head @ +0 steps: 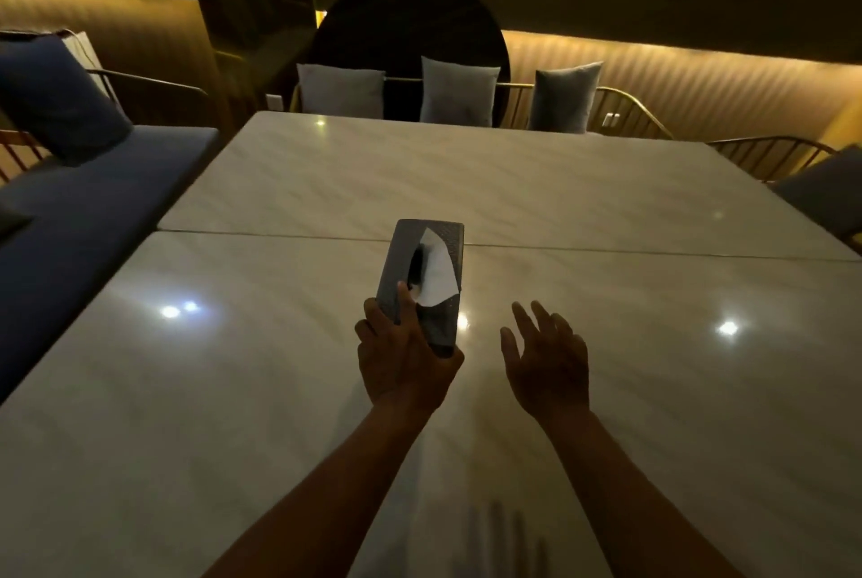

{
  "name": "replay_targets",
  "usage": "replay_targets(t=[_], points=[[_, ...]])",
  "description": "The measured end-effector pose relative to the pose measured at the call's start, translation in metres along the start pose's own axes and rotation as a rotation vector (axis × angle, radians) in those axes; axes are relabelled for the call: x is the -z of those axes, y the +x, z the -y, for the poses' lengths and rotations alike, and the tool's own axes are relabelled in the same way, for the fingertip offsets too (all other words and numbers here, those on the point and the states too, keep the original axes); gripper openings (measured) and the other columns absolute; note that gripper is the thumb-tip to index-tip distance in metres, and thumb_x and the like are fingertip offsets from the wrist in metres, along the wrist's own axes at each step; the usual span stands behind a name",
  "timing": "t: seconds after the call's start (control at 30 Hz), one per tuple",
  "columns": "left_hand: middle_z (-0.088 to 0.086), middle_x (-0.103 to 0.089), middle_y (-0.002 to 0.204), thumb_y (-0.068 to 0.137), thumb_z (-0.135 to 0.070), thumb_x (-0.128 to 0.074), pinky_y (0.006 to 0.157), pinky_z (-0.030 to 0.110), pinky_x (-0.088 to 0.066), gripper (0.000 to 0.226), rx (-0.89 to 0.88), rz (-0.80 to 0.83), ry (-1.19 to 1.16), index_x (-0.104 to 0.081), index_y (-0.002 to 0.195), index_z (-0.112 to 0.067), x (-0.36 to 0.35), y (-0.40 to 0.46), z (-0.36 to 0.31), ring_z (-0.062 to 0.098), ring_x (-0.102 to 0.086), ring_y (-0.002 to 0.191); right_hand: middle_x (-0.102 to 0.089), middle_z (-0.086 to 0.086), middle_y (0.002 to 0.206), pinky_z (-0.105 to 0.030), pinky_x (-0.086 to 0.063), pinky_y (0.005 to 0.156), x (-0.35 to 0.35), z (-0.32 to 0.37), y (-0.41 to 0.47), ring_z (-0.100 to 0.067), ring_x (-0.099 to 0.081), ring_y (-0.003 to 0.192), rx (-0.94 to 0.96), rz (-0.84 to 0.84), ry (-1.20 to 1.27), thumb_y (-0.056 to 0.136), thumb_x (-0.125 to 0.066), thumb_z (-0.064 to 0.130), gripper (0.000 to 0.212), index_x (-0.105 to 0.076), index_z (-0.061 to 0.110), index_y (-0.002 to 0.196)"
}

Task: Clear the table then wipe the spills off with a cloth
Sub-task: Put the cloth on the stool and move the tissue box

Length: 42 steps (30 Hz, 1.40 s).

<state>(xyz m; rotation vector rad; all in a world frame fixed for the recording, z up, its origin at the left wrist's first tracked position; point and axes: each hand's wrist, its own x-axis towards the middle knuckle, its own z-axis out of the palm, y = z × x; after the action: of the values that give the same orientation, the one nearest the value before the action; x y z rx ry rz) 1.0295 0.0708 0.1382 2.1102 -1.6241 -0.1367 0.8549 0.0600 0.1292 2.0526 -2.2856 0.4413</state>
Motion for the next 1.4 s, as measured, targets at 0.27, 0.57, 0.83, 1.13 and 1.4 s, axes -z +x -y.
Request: replay_targets(t=[0.27, 0.57, 0.83, 1.13, 1.4], points=[[0.018, -0.02, 0.148, 0.07, -0.073, -0.068, 0.094, 0.04, -0.049, 0.118, 0.151, -0.007, -0.019, -0.01, 0.159, -0.022, -0.061, 0.038, -0.092, 0.033, -0.037, 0.122, -0.035, -0.002, 0.158, -0.048, -0.034, 0.114, -0.022, -0.078, 0.088, -0.026, -0.034, 0.143, 0.082, 0.096, 0.022, 0.101, -0.03, 0.053, 0.055, -0.034, 0.031, 0.152], [0.02, -0.02, 0.153, 0.07, -0.071, -0.072, 0.097, 0.043, -0.046, 0.121, 0.194, 0.019, 0.053, -0.008, 0.16, -0.018, -0.144, 0.097, -0.167, 0.035, -0.036, 0.125, -0.028, -0.002, 0.161, -0.042, -0.028, 0.115, -0.076, -0.15, 0.197, -0.025, -0.026, 0.147, 0.153, 0.211, 0.06, 0.103, -0.034, 0.049, 0.057, -0.026, 0.03, 0.155], [0.02, -0.018, 0.153, 0.07, -0.071, -0.072, 0.1, 0.044, -0.045, 0.123, 0.217, 0.039, 0.092, -0.006, 0.159, -0.019, -0.222, 0.165, -0.188, 0.035, -0.034, 0.127, -0.018, -0.003, 0.164, -0.046, -0.026, 0.117, -0.148, -0.163, 0.268, -0.027, -0.02, 0.149, 0.065, 0.344, 0.053, 0.103, -0.036, 0.048, 0.06, -0.015, 0.031, 0.157], [0.022, -0.014, 0.156, 0.072, -0.069, -0.072, 0.104, 0.045, -0.04, 0.116, 0.197, 0.072, 0.088, -0.006, 0.158, -0.028, -0.272, 0.219, -0.183, 0.037, -0.03, 0.132, -0.024, -0.005, 0.158, -0.053, -0.035, 0.11, -0.197, -0.164, 0.3, -0.031, -0.027, 0.143, 0.076, 0.473, 0.005, 0.099, -0.043, 0.049, 0.061, -0.023, 0.03, 0.153], [0.023, -0.014, 0.157, 0.074, -0.073, -0.067, 0.102, 0.045, -0.044, 0.11, 0.127, 0.086, 0.106, -0.011, 0.158, -0.029, -0.288, 0.226, -0.177, 0.038, -0.032, 0.132, -0.02, -0.006, 0.155, -0.057, -0.032, 0.109, -0.213, -0.169, 0.293, -0.034, -0.021, 0.144, 0.127, 0.453, -0.072, 0.099, -0.034, 0.053, 0.059, -0.021, 0.029, 0.151]])
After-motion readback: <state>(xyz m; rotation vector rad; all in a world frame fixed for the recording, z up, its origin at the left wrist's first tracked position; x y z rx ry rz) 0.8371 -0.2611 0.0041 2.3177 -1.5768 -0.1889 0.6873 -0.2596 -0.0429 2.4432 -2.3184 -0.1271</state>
